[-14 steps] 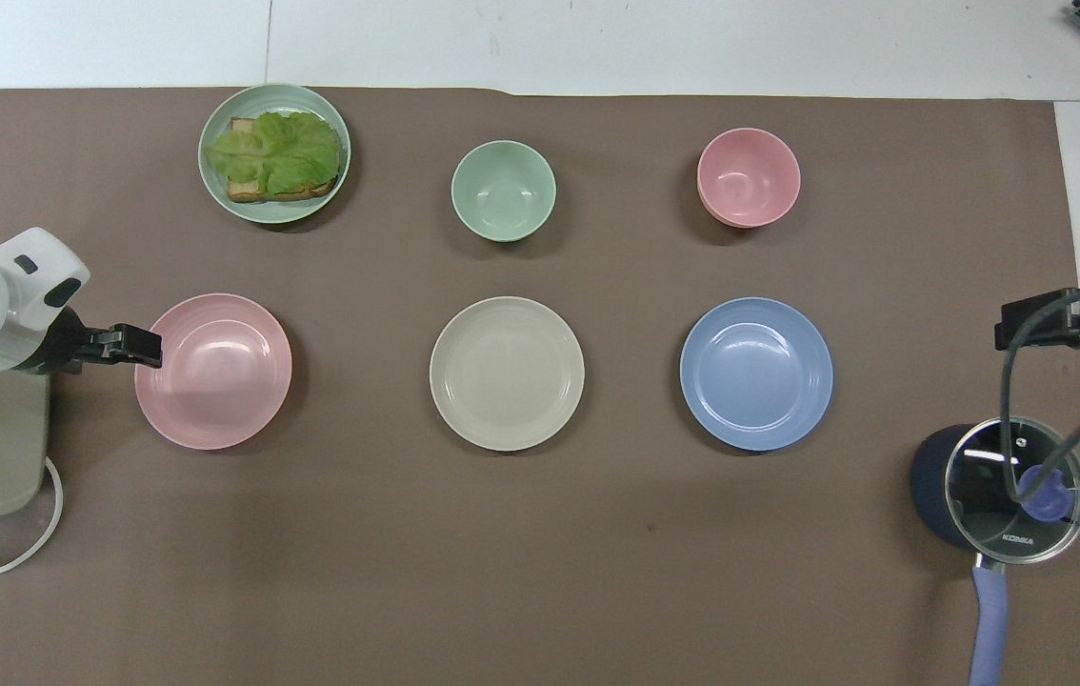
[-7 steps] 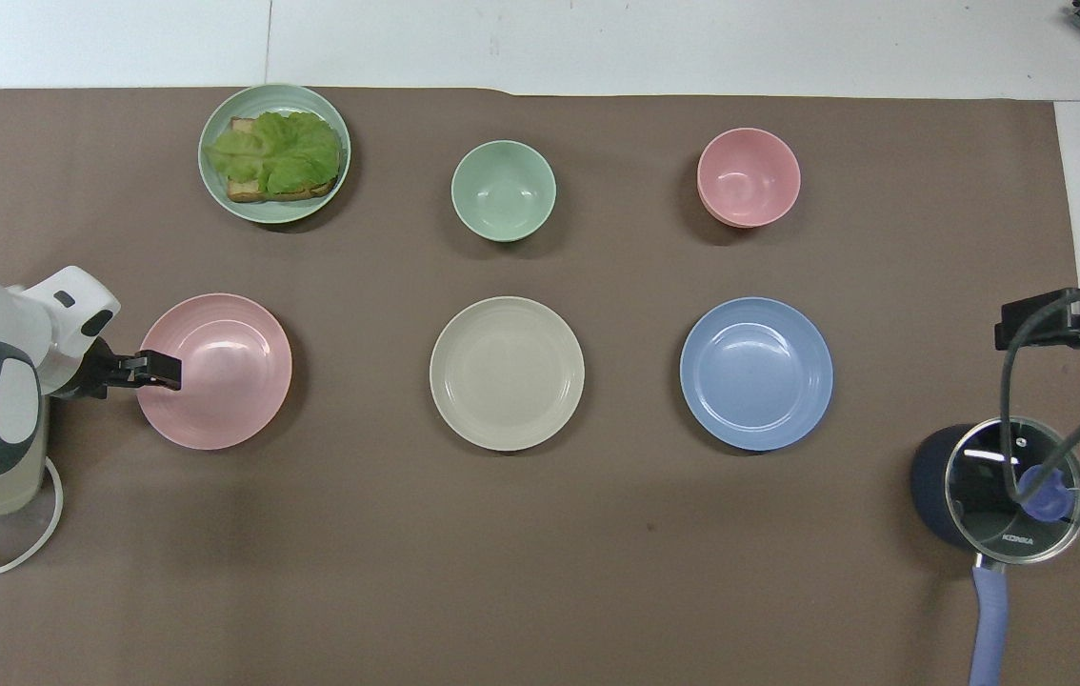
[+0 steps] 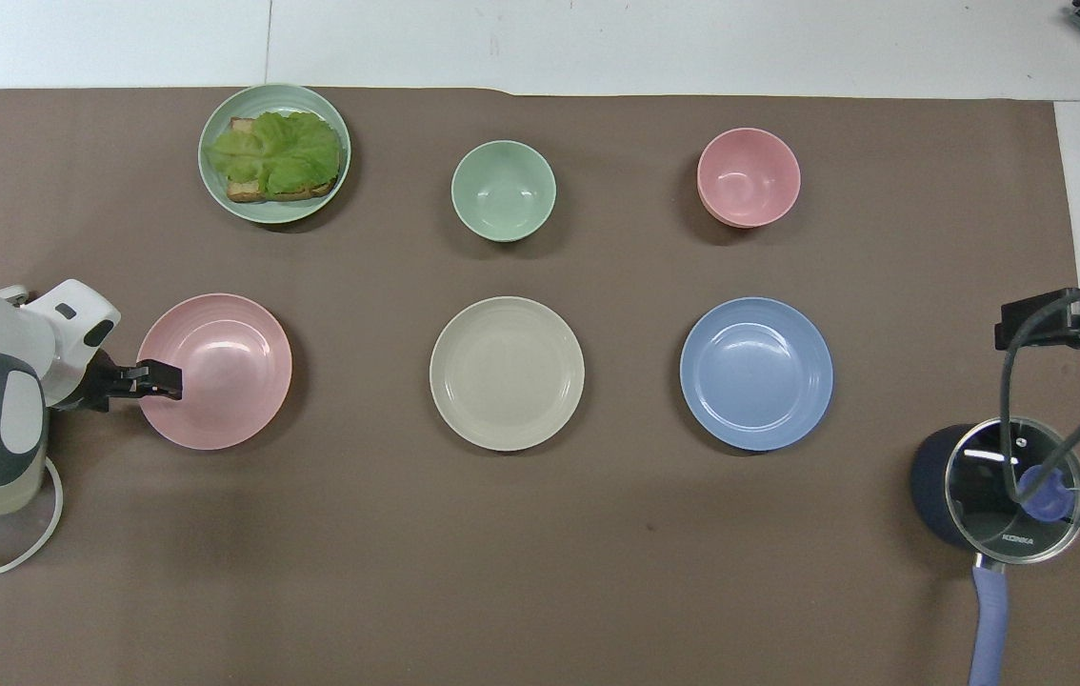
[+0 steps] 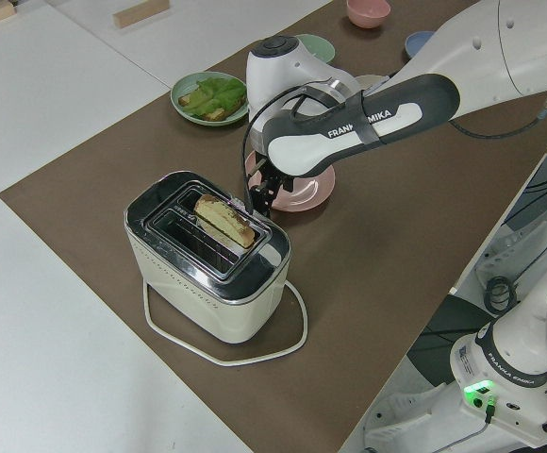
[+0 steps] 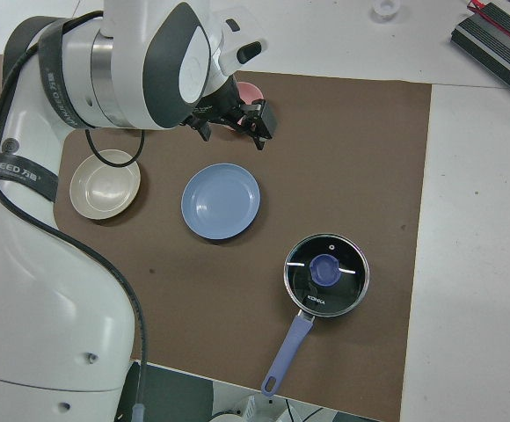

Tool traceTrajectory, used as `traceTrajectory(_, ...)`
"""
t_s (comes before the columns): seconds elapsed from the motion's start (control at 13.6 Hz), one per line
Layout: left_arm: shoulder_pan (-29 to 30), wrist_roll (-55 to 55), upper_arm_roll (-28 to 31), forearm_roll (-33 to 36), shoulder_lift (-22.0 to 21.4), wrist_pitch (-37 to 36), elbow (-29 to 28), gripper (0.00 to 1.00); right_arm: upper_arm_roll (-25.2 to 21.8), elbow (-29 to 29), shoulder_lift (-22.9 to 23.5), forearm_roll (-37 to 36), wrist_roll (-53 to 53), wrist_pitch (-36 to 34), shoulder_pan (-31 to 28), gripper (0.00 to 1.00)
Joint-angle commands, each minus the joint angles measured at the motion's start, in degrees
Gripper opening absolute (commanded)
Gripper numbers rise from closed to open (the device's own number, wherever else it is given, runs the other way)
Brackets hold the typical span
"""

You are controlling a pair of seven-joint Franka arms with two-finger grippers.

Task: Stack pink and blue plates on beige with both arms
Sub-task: 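Grasp the rim of the pink plate with the left gripper, then lift the pink plate and lower it onto the beige plate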

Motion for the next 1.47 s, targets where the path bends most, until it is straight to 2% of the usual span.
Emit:
traceTrajectory(0.0,0.42,-2.08,-0.35,0.34,-1.07,1.02,-1.58,0.17,-0.02,-0.29,-0.73,0.99,-0.98,0.19,-0.47,1.00)
traceTrajectory(0.07,0.42,-2.16,-0.35,0.34,-0.98,1.02,-1.49,0.02,-0.02,-0.29,-0.73,0.99,-0.98,0.19,-0.55,1.00)
traceTrajectory(0.15,0.42,-2.25,-0.35,0.34,-0.98,1.02,-1.49,0.00,-0.02,-0.29,-0.73,0.99,-0.98,0.19,-0.55,1.00)
traceTrajectory(0.44,0.59,-1.99,-0.35,-0.01,-1.07,-3.01,0.43,0.00,-0.02,-0.29,-0.73,0.99,-0.98,0.19,-0.47,1.00)
traceTrajectory(0.66,0.42,-1.90,-0.35,-1.06,-1.59,-12.30,6.39,0.00,-0.02,-0.29,-0.73,0.99,-0.98,0.19,-0.55,1.00)
traceTrajectory(0.81,0.24,-2.07,-0.35,-5.35,-2.03,-17.68,10.44,0.00,-0.02,-0.29,-0.73,0.99,-0.98,0.19,-0.47,1.00)
traceTrajectory(1.1,-1.16,-2.95,-1.40,-16.42,-3.70,-18.67,10.38,0.00,-0.02,-0.29,-0.73,0.99,-0.98,0.19,-0.47,1.00)
traceTrajectory(1.25,-5.71,-6.79,-1.93,-19.07,-3.79,-17.71,10.11,0.00,-0.02,-0.29,-0.73,0.99,-0.98,0.19,-0.55,1.00)
traceTrajectory(1.39,-13.09,-14.08,-1.93,-20.49,-3.70,-13.77,9.93,0.00,-0.02,-0.29,-0.73,0.99,-0.98,0.19,-0.55,1.00)
